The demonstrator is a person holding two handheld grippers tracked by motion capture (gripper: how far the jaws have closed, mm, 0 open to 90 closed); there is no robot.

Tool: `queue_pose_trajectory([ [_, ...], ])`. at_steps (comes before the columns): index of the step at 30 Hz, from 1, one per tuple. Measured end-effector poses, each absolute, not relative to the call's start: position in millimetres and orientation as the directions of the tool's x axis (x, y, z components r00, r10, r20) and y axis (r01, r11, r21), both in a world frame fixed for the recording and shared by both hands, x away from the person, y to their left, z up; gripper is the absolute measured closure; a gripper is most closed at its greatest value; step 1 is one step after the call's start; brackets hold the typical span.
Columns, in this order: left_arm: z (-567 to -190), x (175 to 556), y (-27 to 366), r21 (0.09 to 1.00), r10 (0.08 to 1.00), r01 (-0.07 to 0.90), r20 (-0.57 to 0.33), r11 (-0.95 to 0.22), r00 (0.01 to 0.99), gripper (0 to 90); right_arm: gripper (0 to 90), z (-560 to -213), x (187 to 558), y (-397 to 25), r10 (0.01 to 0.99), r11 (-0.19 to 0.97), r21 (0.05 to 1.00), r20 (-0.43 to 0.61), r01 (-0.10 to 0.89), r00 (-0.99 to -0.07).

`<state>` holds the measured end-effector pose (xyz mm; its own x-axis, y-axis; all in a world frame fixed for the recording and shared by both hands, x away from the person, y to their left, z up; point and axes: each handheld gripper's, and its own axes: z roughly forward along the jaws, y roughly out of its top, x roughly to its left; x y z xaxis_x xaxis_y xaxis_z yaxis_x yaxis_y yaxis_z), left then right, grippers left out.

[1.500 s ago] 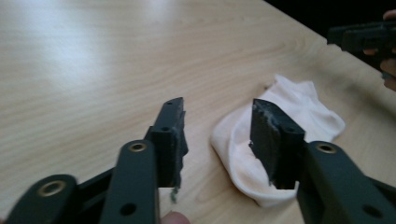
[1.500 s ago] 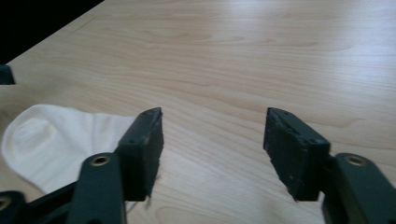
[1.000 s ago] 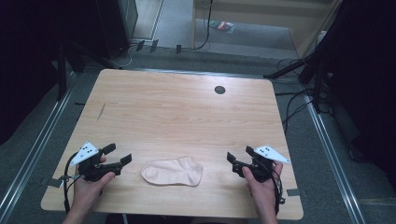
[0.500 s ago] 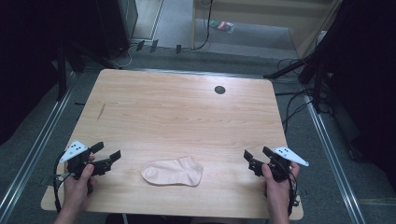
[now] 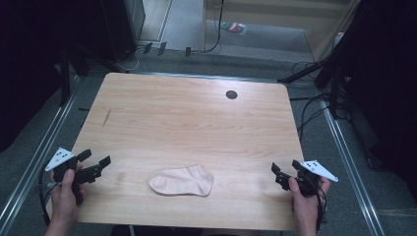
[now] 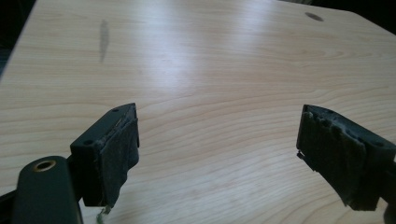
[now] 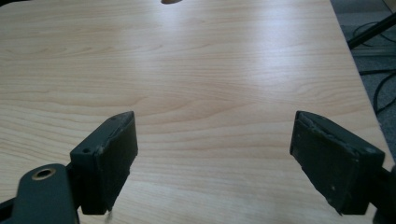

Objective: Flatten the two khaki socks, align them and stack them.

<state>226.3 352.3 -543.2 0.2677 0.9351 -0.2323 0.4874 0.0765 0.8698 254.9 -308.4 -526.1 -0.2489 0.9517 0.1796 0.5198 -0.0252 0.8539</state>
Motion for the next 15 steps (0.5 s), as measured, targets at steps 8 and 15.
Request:
queue_pose_trajectory([
  [8,-549,218,365,0.86,0.943,0.509,-0.204,0.044,0.262,14.0,15.2,-538,245,-324,0.953,-0.021,0.836,0.182,0.548,-0.242],
  [15,-552,215,356,0.861,0.951,0.508,-0.137,-0.024,0.277,13.7,15.4,-549,233,-331,0.945,-0.044,0.821,0.219,0.57,-0.242],
])
